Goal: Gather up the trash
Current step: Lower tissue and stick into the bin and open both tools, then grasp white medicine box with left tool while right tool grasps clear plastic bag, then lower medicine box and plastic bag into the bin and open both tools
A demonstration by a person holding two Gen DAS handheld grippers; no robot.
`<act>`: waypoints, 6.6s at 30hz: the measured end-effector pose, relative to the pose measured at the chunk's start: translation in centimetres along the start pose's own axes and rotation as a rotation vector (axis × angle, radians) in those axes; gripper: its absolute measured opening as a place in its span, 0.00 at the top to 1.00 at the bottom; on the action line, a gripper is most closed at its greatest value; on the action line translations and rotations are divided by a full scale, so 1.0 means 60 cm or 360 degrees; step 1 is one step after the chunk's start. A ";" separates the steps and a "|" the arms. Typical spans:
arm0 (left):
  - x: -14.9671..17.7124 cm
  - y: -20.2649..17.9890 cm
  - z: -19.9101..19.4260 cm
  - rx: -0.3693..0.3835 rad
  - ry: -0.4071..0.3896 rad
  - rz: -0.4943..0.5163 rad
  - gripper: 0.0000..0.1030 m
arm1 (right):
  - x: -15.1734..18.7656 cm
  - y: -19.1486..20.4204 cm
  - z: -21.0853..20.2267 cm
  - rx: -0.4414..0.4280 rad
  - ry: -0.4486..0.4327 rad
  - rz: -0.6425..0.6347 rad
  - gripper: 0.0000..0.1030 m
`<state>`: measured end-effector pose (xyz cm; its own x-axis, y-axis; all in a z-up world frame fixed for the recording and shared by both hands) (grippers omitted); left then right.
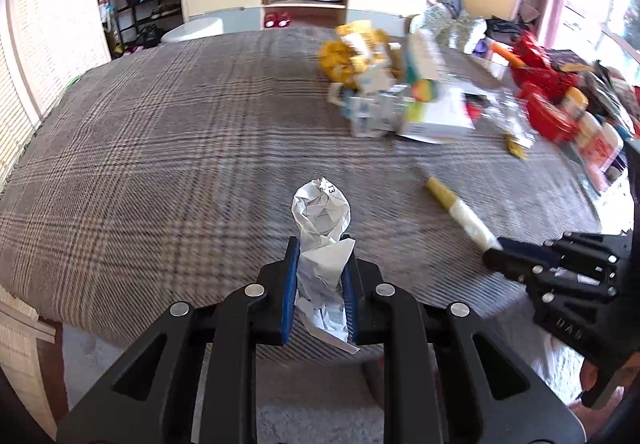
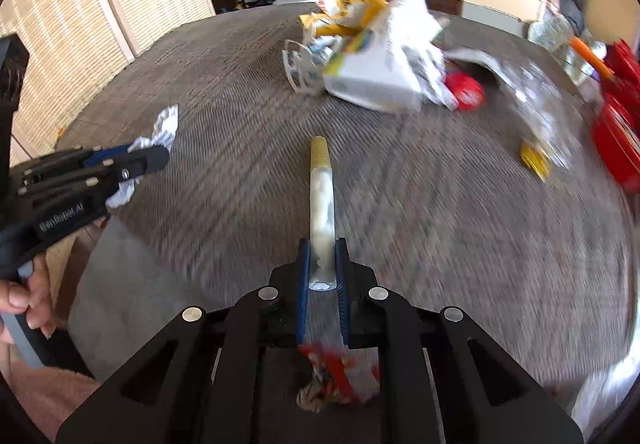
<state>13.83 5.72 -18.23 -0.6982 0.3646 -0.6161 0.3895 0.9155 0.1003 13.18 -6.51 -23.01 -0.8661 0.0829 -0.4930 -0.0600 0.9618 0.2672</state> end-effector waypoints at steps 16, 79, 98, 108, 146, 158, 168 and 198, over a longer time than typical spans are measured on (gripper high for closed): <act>0.135 -0.243 -0.065 0.0333 0.0047 0.0072 0.82 | 0.192 -0.113 -0.127 -0.0001 0.0039 0.0300 0.87; -0.219 -0.101 0.066 0.0124 -0.0122 -0.0002 0.34 | -0.213 -0.289 -0.055 0.0051 -0.0302 0.0715 0.13; -0.292 -0.094 0.177 0.0131 -0.0054 0.0019 0.47 | -0.254 -0.322 0.038 0.0041 -0.0185 0.0750 0.15; -0.314 -0.115 0.204 0.0135 -0.0018 0.0124 0.56 | -0.265 -0.302 0.062 -0.0033 -0.0122 0.0703 0.56; 0.029 -0.224 -0.180 0.0188 -0.0184 0.0091 0.67 | 0.082 -0.166 -0.267 0.0000 -0.0236 0.0468 0.69; 0.190 -0.281 -0.052 0.0313 0.0111 -0.0005 0.68 | 0.215 -0.177 -0.123 0.0064 0.0056 0.0525 0.69; 0.216 -0.270 0.088 0.0335 0.0239 -0.0076 0.68 | 0.224 -0.210 0.008 0.0150 0.0213 0.0588 0.69; 0.219 -0.265 0.030 0.0285 0.0303 -0.0027 0.08 | 0.197 -0.226 -0.064 0.0147 0.0054 0.0686 0.07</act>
<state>-0.44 -4.33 -29.34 -0.7993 0.3907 -0.4566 0.4654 0.8831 -0.0591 1.85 -19.58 -29.27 -0.8181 0.4745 -0.3250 0.3536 0.8606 0.3666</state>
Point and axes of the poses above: each gripper's, at about its wrist camera, not at the fingertips, and z roughly the way its jaws point, y to its left, x to its underside, the point moved 1 cm from there along z, roughly the way its jaws point, and after that the axes turned 15 degrees about z, right-handed, at the moved point
